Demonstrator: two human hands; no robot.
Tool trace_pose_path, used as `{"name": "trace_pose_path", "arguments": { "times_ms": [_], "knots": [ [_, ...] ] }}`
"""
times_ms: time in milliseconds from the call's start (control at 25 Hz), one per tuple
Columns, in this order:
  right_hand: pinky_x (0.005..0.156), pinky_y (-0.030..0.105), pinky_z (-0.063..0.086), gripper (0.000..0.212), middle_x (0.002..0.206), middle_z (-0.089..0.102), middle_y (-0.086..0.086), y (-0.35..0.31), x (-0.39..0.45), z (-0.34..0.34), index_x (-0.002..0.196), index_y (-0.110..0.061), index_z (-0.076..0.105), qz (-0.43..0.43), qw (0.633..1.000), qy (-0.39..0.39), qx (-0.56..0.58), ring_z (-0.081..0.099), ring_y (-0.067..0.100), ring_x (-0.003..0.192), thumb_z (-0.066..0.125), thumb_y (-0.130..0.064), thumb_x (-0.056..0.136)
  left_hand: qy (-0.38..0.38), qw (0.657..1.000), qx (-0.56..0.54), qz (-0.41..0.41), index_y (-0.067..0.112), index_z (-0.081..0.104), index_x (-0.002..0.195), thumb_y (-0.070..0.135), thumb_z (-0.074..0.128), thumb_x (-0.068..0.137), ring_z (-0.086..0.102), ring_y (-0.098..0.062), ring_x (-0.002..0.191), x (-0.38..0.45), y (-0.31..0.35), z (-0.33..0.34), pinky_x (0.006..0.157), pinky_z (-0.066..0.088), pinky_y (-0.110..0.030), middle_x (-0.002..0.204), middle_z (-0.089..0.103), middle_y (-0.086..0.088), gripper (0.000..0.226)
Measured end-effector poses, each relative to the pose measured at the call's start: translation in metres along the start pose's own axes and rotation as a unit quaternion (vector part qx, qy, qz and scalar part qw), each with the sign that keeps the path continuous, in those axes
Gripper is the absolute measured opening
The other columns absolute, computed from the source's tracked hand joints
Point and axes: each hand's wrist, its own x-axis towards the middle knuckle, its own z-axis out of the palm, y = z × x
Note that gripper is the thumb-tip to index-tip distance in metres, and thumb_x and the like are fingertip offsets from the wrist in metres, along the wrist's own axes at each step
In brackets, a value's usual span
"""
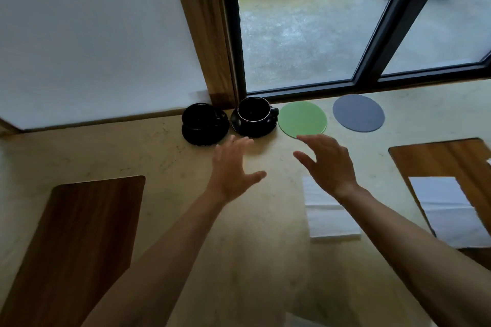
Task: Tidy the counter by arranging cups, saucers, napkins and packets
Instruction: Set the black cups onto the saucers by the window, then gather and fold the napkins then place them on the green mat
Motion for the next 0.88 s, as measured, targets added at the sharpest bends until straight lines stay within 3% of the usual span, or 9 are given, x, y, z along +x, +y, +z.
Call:
{"name": "trace_pose_path", "arguments": {
  "times_ms": [120,320,560,720,880],
  "knots": [
    [0.096,0.041,0.045,0.041,0.130,0.061,-0.002,-0.003,-0.061,-0.017,0.130,-0.029,0.057,0.042,0.998,-0.030,0.029,0.051,0.021,0.124,0.055,-0.046,0.092,-0.005,0.999,-0.043,0.003,0.023,0.047,0.137,0.047,0.073,0.079,0.031,-0.021,0.140,-0.063,0.014,0.011,0.115,0.020,-0.047,0.145,0.046,0.001,0.069],
    [0.096,0.036,0.043,0.042,0.130,0.062,-0.003,0.004,-0.170,-0.028,0.130,-0.028,0.057,0.087,0.993,-0.068,0.041,0.052,0.018,0.123,0.054,-0.046,0.093,-0.034,0.997,-0.070,-0.013,0.026,0.057,0.129,0.045,0.072,0.080,0.050,-0.014,0.122,-0.163,0.039,0.031,0.107,0.034,-0.034,0.133,0.058,0.005,0.054],
    [0.084,0.035,0.048,0.034,0.115,0.069,0.002,0.005,-0.265,-0.021,0.119,-0.025,0.066,0.028,0.994,-0.096,0.035,0.063,0.024,0.105,0.064,-0.039,0.088,-0.069,0.997,-0.031,-0.006,0.028,0.068,0.113,0.051,0.064,0.078,0.060,-0.015,0.102,-0.252,0.051,0.058,0.089,0.046,-0.031,0.110,0.069,0.007,0.042],
    [0.082,0.035,0.049,0.034,0.116,0.066,-0.006,0.013,-0.330,-0.013,0.120,-0.031,0.063,0.021,0.986,-0.152,0.060,0.061,0.018,0.102,0.056,-0.045,0.090,-0.078,0.997,-0.005,-0.024,0.027,0.073,0.104,0.053,0.060,0.074,0.064,-0.016,0.090,-0.296,0.056,0.079,0.079,0.047,-0.029,0.097,0.072,0.007,0.041],
    [0.078,0.033,0.048,0.029,0.108,0.068,-0.013,0.023,-0.384,-0.003,0.110,-0.036,0.067,0.002,0.984,-0.172,0.048,0.063,0.016,0.097,0.067,-0.044,0.082,-0.088,0.995,0.013,-0.036,0.028,0.073,0.103,0.043,0.067,0.074,0.063,-0.015,0.087,-0.329,0.059,0.089,0.078,0.045,-0.027,0.097,0.071,0.008,0.033]
  ]
}}
